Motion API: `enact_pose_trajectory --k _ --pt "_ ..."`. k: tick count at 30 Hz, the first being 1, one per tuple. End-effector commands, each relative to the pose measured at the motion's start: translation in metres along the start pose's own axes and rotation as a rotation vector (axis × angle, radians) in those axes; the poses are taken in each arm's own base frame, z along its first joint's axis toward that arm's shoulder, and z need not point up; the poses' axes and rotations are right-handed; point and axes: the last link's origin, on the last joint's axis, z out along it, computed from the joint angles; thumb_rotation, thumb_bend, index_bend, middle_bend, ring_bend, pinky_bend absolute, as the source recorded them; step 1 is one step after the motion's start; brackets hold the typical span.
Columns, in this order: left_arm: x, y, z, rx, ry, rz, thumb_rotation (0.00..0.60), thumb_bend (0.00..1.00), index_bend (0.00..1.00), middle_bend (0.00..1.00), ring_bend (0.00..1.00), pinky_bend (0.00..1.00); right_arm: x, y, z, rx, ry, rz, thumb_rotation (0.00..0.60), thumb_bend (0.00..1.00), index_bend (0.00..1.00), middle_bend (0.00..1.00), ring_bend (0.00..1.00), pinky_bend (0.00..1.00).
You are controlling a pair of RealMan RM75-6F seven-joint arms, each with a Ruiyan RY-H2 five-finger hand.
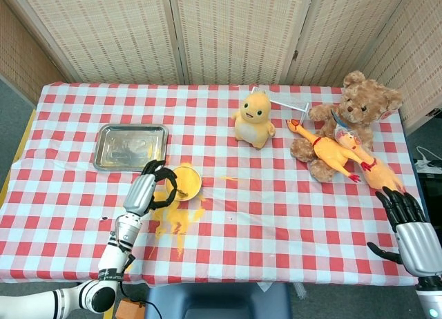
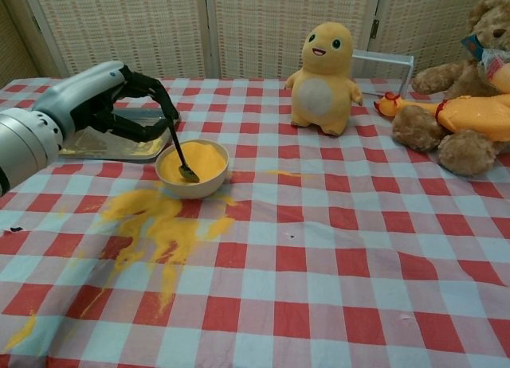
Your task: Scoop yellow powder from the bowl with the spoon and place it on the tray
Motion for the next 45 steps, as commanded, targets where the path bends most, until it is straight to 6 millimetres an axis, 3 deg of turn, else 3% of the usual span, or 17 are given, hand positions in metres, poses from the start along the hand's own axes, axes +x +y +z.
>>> enact_pose_trajectory --k 1,10,25,27,38,45 --pt "0.005 0.006 -0.001 -0.029 0.044 -0.014 0.600 0.75 0.87 0.36 0.10 0.04 0.000 0.000 0.000 0.001 0.000 0.000 0.600 0.00 0.00 0.00 0.00 0.00" --pt "0.000 0.007 -0.002 -0.031 0.017 0.005 0.600 0.75 0.87 0.37 0.10 0.04 0.001 0.000 -0.001 0.001 0.004 0.000 0.600 0.00 0.00 0.00 0.00 0.00" --pt "-0.005 -0.007 0.023 0.059 0.000 -0.002 0.600 0.75 0.87 0.37 0.10 0.04 0.003 0.003 -0.001 -0.010 0.009 0.001 0.600 0.00 0.00 0.00 0.00 0.00" --pt "-0.005 -0.010 0.036 0.075 0.015 0.012 0.600 0.75 0.87 0.37 0.10 0.04 0.003 0.003 -0.001 -0.010 0.012 0.001 0.600 0.00 0.00 0.00 0.00 0.00" --pt "-0.003 -0.004 0.056 0.053 0.083 0.028 0.600 0.76 0.87 0.38 0.11 0.04 0.003 0.003 -0.001 -0.009 0.009 0.004 0.600 0.00 0.00 0.00 0.00 0.00" --pt "0.002 0.000 0.058 0.033 0.115 0.021 0.600 0.76 0.87 0.38 0.11 0.04 0.003 0.003 -0.001 -0.008 0.000 0.007 0.600 0.00 0.00 0.00 0.00 0.00"
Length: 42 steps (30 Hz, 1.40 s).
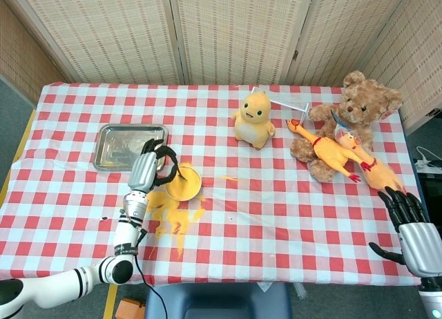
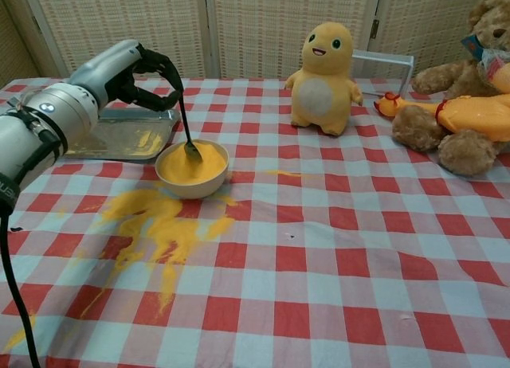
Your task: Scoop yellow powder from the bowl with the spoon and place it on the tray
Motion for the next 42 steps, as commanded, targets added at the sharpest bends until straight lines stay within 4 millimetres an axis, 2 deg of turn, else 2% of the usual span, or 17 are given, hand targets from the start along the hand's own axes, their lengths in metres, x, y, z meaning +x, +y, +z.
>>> enact_pose_trajectory --k 1,12,22,36,42 --pt "0.003 0.004 -0.002 -0.014 0.007 -0.009 0.600 0.76 0.87 0.38 0.11 0.04 0.000 0.000 0.000 0.000 -0.001 0.000 0.600 0.00 0.00 0.00 0.00 0.00" --pt "0.011 0.011 -0.021 -0.004 -0.053 -0.051 0.600 0.77 0.87 0.38 0.11 0.04 -0.002 -0.003 0.000 0.013 -0.010 -0.001 0.600 0.00 0.00 0.00 0.00 0.00" --pt "0.019 0.010 -0.029 0.053 -0.099 -0.049 0.600 0.77 0.87 0.38 0.11 0.04 -0.001 -0.006 -0.003 0.036 -0.009 0.008 0.600 0.00 0.00 0.00 0.00 0.00" --pt "0.029 0.012 -0.030 0.026 -0.070 -0.110 0.600 0.77 0.87 0.38 0.11 0.04 -0.001 -0.005 -0.004 0.034 -0.007 0.009 0.600 0.00 0.00 0.00 0.00 0.00" --pt "0.051 0.000 -0.016 0.000 0.006 -0.222 0.600 0.76 0.87 0.38 0.11 0.04 -0.002 -0.006 -0.002 0.034 -0.001 0.004 0.600 0.00 0.00 0.00 0.00 0.00"
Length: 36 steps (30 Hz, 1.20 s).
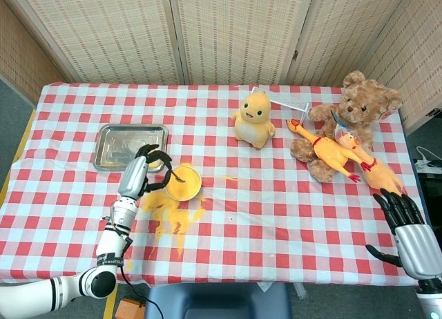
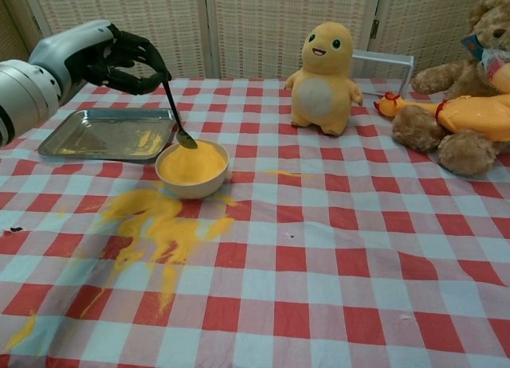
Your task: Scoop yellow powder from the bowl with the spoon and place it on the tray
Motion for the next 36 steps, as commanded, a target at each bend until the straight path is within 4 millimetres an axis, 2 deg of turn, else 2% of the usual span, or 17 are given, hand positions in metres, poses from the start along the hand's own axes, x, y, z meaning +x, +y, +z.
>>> enact_pose_trajectory --k 1,6,11,16,20,23,29,31,32,33,36 --pt "0.024 -0.010 0.015 -0.016 0.069 -0.083 0.600 0.76 0.87 0.38 0.11 0.04 -0.001 -0.001 0.001 0.003 -0.002 0.001 0.600 0.00 0.00 0.00 0.00 0.00" --pt "0.052 -0.031 0.046 0.025 0.158 -0.128 0.600 0.75 0.87 0.39 0.11 0.04 -0.001 0.003 0.005 -0.019 0.021 -0.017 0.600 0.00 0.00 0.00 0.00 0.00" --pt "0.062 -0.060 0.067 0.090 0.185 -0.101 0.600 0.74 0.87 0.39 0.11 0.04 -0.005 0.004 0.010 -0.035 0.028 -0.027 0.600 0.00 0.00 0.00 0.00 0.00" --pt "0.062 -0.090 0.080 0.166 0.178 -0.089 0.600 0.72 0.88 0.39 0.11 0.04 -0.009 0.004 0.013 -0.042 0.014 -0.029 0.600 0.00 0.00 0.00 0.00 0.00" --pt "0.054 -0.114 0.085 0.228 0.161 -0.090 0.600 0.71 0.88 0.39 0.11 0.03 -0.011 0.006 0.016 -0.065 0.042 -0.061 0.600 0.00 0.00 0.00 0.00 0.00" --pt "0.050 -0.124 0.087 0.250 0.158 -0.094 0.600 0.70 0.88 0.39 0.10 0.03 -0.012 0.005 0.017 -0.063 0.038 -0.059 0.600 0.00 0.00 0.00 0.00 0.00" --pt "0.042 -0.130 0.086 0.242 0.155 -0.072 0.600 0.69 0.84 0.38 0.10 0.03 -0.014 0.004 0.017 -0.056 0.025 -0.050 0.600 0.00 0.00 0.00 0.00 0.00" --pt "0.040 -0.131 0.085 0.238 0.150 -0.054 0.600 0.67 0.78 0.36 0.08 0.03 -0.013 0.003 0.017 -0.054 0.025 -0.048 0.600 0.00 0.00 0.00 0.00 0.00" --pt "0.038 -0.132 0.084 0.237 0.142 -0.036 0.600 0.65 0.70 0.34 0.07 0.03 -0.013 0.003 0.016 -0.052 0.027 -0.047 0.600 0.00 0.00 0.00 0.00 0.00" --pt "0.037 -0.133 0.084 0.239 0.134 -0.029 0.600 0.63 0.61 0.31 0.05 0.03 -0.012 0.003 0.016 -0.052 0.029 -0.046 0.600 0.00 0.00 0.00 0.00 0.00" --pt "0.035 -0.134 0.081 0.239 0.113 -0.006 0.600 0.58 0.18 0.20 0.00 0.02 -0.010 0.004 0.014 -0.053 0.033 -0.042 0.600 0.00 0.00 0.00 0.00 0.00"
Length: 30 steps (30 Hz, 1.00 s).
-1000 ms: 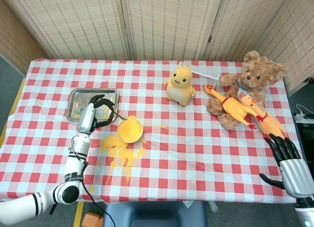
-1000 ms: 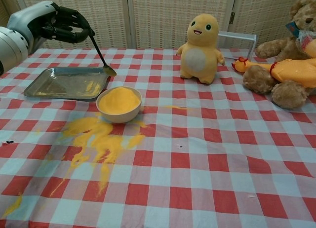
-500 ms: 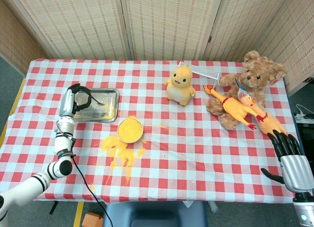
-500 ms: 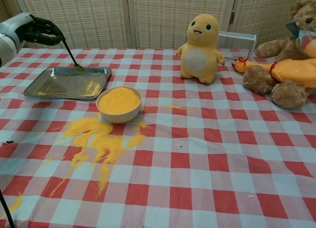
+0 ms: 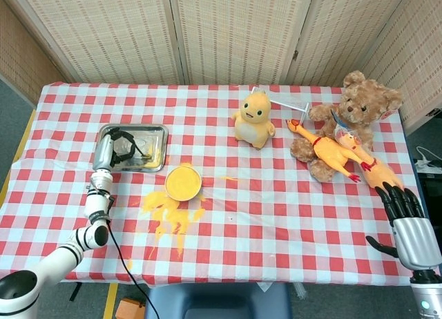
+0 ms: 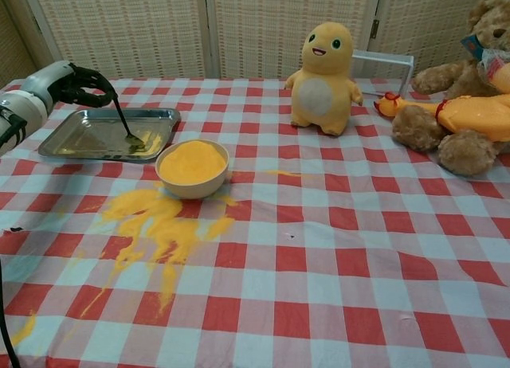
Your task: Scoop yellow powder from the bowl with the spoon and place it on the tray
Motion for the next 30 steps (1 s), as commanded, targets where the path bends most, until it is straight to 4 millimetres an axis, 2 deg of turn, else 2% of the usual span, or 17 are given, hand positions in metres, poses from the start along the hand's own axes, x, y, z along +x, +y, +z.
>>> enact_pose_trajectory --k 1,3,9,16,19,22,25,30 --pt "0.000 -0.001 -0.002 -0.003 -0.013 0.025 0.600 0.57 0.09 0.17 0.00 0.02 0.001 0.000 -0.001 0.000 0.000 0.002 0.600 0.00 0.00 0.00 0.00 0.00" --pt "0.000 -0.002 -0.005 -0.012 -0.017 0.046 0.600 0.55 0.00 0.12 0.00 0.02 0.001 0.000 -0.002 0.004 -0.001 0.004 0.600 0.00 0.00 0.00 0.00 0.00" --pt "0.003 0.000 -0.014 -0.052 -0.004 0.094 0.600 0.53 0.00 0.04 0.00 0.02 0.002 -0.002 -0.004 0.019 -0.008 0.016 0.600 0.00 0.00 0.00 0.00 0.00" --pt "0.015 0.003 -0.024 -0.074 -0.002 0.100 0.600 0.53 0.00 0.04 0.00 0.02 0.002 -0.003 -0.005 0.029 -0.012 0.020 0.600 0.00 0.00 0.00 0.00 0.00" --pt "0.021 0.004 -0.034 -0.107 -0.009 0.124 0.600 0.53 0.00 0.04 0.00 0.02 0.003 -0.004 -0.006 0.031 -0.007 0.022 0.600 0.00 0.00 0.00 0.00 0.00" --pt "0.031 0.002 -0.057 -0.174 -0.021 0.206 0.600 0.53 0.00 0.04 0.00 0.03 0.004 -0.003 -0.007 0.028 -0.003 0.015 0.600 0.00 0.00 0.00 0.00 0.00" --pt "0.039 0.001 -0.090 -0.252 -0.042 0.292 0.600 0.53 0.00 0.04 0.00 0.03 0.003 -0.002 -0.007 0.021 -0.005 0.003 0.600 0.00 0.00 0.00 0.00 0.00" --pt "0.054 -0.009 -0.167 -0.392 -0.073 0.372 0.600 0.53 0.00 0.04 0.00 0.05 0.001 -0.005 -0.009 0.025 -0.013 -0.015 0.600 0.00 0.00 0.00 0.00 0.00"
